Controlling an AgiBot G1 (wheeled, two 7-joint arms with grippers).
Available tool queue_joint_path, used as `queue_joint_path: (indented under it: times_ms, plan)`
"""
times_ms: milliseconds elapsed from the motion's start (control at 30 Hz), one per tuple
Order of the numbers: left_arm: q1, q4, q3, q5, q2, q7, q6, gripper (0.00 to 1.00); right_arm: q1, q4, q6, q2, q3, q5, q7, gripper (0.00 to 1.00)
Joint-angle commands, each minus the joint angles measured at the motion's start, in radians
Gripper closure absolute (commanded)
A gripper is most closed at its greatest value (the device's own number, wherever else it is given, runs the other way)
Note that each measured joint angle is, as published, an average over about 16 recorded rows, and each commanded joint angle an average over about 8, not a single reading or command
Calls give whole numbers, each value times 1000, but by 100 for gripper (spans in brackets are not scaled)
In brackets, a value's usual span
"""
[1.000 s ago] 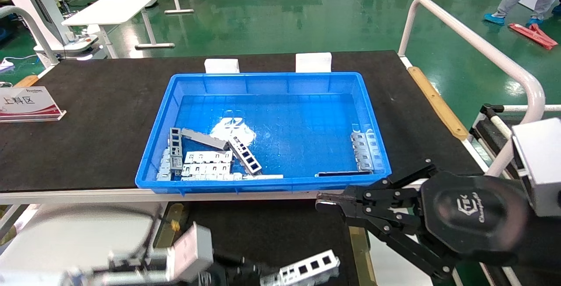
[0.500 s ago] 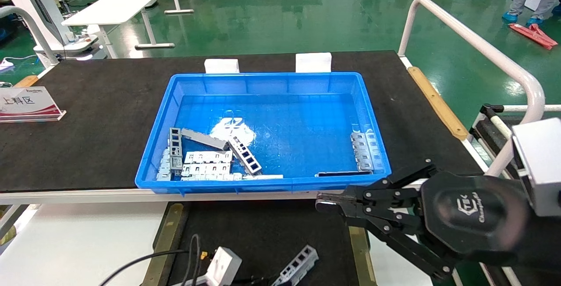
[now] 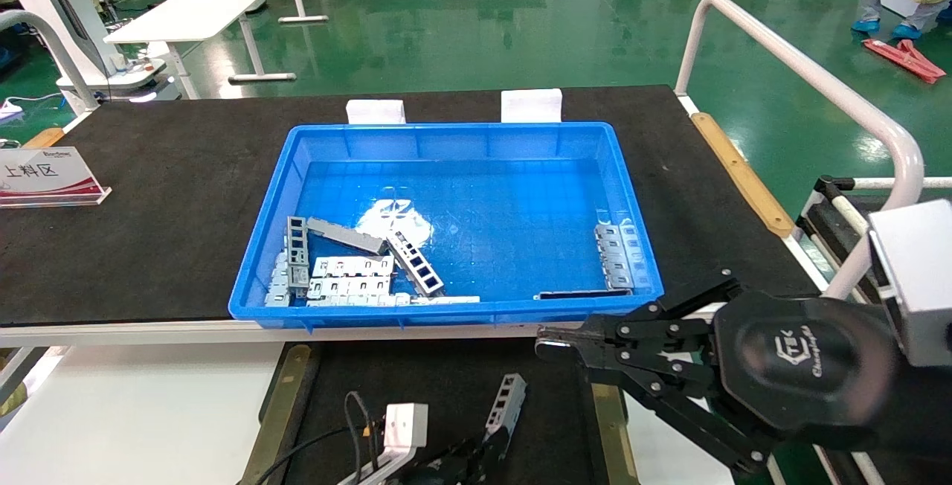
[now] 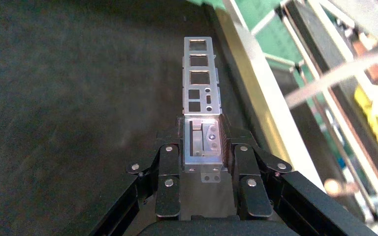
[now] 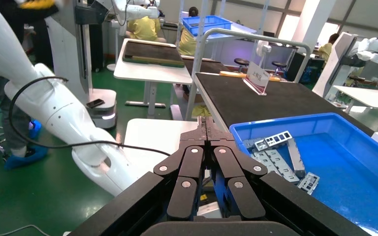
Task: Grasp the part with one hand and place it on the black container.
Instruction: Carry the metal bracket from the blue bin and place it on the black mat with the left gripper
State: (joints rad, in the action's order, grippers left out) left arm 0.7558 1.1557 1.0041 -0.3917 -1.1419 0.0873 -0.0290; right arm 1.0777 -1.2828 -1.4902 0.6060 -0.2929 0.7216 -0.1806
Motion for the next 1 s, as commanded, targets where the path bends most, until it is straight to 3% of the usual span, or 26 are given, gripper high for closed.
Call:
queue_joint_path:
  times_ms: [33,433,900,1000]
  plan:
    - [-13,0,-23,1,-35,-4,45,100,0,0,0,0,0,0,0,100]
    - [-21,-94,-151,-41,-193,-11,142,100,0,0,0,0,-1,-1,0,100]
    - [-26,-117,-140,-51,-211,32,196,100,0,0,1,-1,-2,-1,1,100]
    - [-26,-117,-131,-50,-211,48,211,99,0,0,1,-1,-2,-1,1,90]
